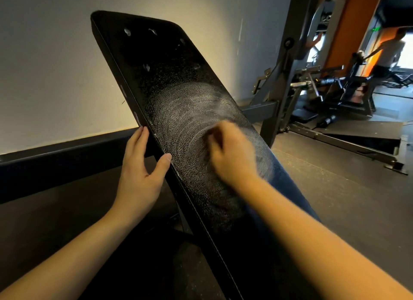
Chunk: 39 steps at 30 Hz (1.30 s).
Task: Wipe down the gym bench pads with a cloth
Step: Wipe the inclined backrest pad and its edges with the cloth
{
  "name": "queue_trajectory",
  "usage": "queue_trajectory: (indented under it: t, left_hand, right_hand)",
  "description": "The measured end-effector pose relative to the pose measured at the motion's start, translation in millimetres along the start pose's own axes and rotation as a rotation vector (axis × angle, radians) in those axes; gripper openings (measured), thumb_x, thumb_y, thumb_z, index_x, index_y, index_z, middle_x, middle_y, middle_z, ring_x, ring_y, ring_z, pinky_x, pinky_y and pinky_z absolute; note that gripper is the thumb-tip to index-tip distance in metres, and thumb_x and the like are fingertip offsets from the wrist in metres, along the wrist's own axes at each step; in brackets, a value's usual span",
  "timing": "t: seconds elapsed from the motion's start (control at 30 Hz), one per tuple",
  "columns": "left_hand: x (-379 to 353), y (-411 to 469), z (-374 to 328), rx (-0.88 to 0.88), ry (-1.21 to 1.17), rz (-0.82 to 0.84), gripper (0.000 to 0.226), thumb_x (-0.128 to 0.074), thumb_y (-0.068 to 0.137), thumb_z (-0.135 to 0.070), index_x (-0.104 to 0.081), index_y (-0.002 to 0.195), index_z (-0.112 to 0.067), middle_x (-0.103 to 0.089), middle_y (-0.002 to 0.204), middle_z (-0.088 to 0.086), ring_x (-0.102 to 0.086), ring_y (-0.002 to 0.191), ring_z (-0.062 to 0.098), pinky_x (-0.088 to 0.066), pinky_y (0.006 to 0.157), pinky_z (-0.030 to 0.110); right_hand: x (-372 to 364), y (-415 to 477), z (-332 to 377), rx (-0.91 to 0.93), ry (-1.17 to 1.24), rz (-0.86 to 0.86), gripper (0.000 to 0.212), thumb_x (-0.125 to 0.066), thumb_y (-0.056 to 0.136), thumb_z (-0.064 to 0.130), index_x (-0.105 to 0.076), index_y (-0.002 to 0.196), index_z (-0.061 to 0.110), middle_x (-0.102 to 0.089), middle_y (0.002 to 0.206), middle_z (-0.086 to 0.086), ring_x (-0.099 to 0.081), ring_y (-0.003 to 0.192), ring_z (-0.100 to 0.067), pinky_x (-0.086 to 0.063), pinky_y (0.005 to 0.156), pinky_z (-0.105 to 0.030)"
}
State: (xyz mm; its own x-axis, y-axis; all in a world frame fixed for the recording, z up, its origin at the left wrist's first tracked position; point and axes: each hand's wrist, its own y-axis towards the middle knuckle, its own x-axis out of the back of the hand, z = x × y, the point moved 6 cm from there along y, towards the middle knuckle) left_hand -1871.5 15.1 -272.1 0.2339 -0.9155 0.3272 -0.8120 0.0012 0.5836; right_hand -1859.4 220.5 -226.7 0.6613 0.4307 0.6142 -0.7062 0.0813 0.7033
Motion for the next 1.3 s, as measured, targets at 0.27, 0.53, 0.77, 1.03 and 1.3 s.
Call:
queue_trajectory:
  t: [0.27,0.53,0.77,1.03,1.3]
  left_hand:
    - [1,-1,3,0.029,-0.052,0.010,0.071,-0.065,0.098,-0.027,-0.029,0.159,-0.022,-0.024,0.161,-0.016,-0.021,0.142,-0.011,-0.014,0.101,-0.009]
    - [-3,-2,2,0.023,-0.069,-0.033,0.069,-0.064,0.099,-0.024,-0.030,0.159,-0.020,-0.026,0.160,-0.016,-0.023,0.142,-0.009,-0.016,0.105,-0.006]
    - [-2,-3,2,0.021,-0.073,-0.031,0.070,-0.065,0.098,-0.022,-0.032,0.159,-0.020,-0.025,0.155,-0.021,-0.018,0.126,-0.035,-0.014,0.102,-0.009]
    - [4,1,3,-0.015,-0.011,0.045,0.083,-0.060,0.086,-0.049,-0.029,0.160,-0.026,-0.025,0.163,-0.017,-0.020,0.146,-0.009,-0.012,0.105,-0.006]
    - [25,37,-2,-0.060,0.024,-0.018,0.067,-0.058,0.099,-0.046,-0.037,0.157,-0.022,-0.040,0.154,-0.013,-0.034,0.142,0.001,-0.025,0.112,0.015]
  right_hand:
    - [39,-39,-71,-0.024,-0.122,0.034,0.015,-0.056,0.088,0.028,-0.059,0.094,0.015,-0.062,0.089,0.000,-0.064,0.086,-0.033,-0.042,0.066,-0.035]
    - [16,-80,5,0.474,0.071,0.219,0.022,-0.066,0.089,0.010,-0.070,0.110,0.012,-0.064,0.098,-0.005,-0.060,0.088,-0.024,-0.048,0.076,-0.033]
    - [29,-1,-89,-0.329,-0.164,-0.065,0.019,-0.055,0.089,0.020,-0.065,0.105,0.017,-0.066,0.109,-0.012,-0.063,0.102,-0.037,-0.048,0.080,-0.041]
    - [15,13,-49,0.116,-0.078,0.037,0.023,-0.062,0.093,0.019,-0.067,0.116,0.021,-0.065,0.108,-0.002,-0.064,0.099,-0.027,-0.053,0.079,-0.040]
    - [-17,-10,49,0.411,0.051,0.151,0.032,-0.065,0.084,0.015,-0.065,0.116,0.019,-0.061,0.103,-0.002,-0.059,0.092,-0.023,-0.047,0.071,-0.033]
